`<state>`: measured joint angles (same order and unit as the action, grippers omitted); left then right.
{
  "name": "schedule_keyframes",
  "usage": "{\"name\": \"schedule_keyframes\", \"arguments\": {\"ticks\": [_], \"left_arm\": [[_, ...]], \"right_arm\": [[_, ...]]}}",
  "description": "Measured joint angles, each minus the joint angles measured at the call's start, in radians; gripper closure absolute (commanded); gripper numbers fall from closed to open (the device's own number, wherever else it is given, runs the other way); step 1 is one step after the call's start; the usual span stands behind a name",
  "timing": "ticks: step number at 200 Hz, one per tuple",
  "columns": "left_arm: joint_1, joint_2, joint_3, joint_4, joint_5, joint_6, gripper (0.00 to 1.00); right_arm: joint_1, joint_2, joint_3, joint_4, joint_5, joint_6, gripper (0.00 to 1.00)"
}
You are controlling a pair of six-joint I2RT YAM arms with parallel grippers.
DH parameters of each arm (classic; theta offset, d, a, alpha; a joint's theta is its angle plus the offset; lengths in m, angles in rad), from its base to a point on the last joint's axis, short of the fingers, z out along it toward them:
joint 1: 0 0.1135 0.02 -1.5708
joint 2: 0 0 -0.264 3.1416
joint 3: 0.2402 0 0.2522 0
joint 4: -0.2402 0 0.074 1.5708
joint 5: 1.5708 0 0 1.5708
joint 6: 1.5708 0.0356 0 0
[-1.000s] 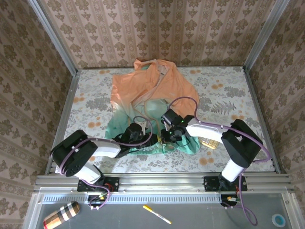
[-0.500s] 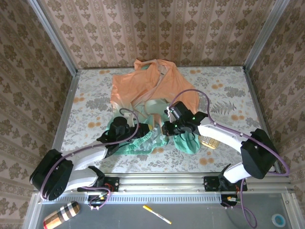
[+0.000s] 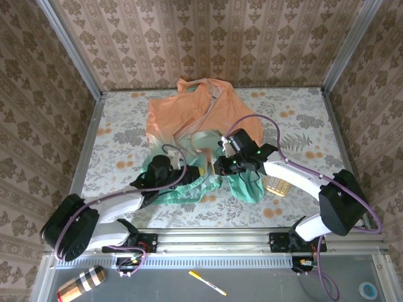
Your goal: Zip up the jacket
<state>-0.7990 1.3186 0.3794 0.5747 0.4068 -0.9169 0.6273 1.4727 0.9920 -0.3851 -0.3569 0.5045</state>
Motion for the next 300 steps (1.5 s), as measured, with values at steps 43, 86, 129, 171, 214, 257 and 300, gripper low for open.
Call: {"name": "schedule_keyframes", "arguments": {"ticks": [43, 86, 129, 171, 214, 257, 300], "left_arm": [[-0.079, 0.233, -0.043, 0.175, -0.035, -0.053, 1.0], [-0.079, 0.268, -0.07, 0.209, -0.06, -0.068, 1.0], [-0.071, 0.235, -0.069, 0.191, -0.066, -0.066, 1.0], [-0.063, 0.159, -0.015, 0.095, -0.066, -0.032, 1.0], [-0.063, 0.175, 0.012, 0.065, -0.063, -0.016, 1.0], [-0.063, 0.234, 0.024, 0.078, -0.058, -0.016, 1.0], [-0.063, 0.242, 0.034, 0.086, -0.054, -0.017, 1.0]], "right_arm": [[-0.047, 0.0, 0.0, -0.03, -0.016, -0.003, 0.88], [-0.079, 0.0, -0.001, -0.077, -0.022, -0.023, 0.95], [-0.086, 0.0, -0.039, -0.063, -0.062, -0.027, 0.94], [-0.08, 0.001, -0.095, -0.041, -0.106, -0.029, 0.87], [-0.059, 0.038, -0.121, -0.022, -0.119, -0.042, 0.8], [-0.044, 0.066, -0.133, -0.025, -0.11, -0.066, 0.74], [-0.013, 0.076, -0.13, -0.045, -0.075, -0.09, 0.68]]}}
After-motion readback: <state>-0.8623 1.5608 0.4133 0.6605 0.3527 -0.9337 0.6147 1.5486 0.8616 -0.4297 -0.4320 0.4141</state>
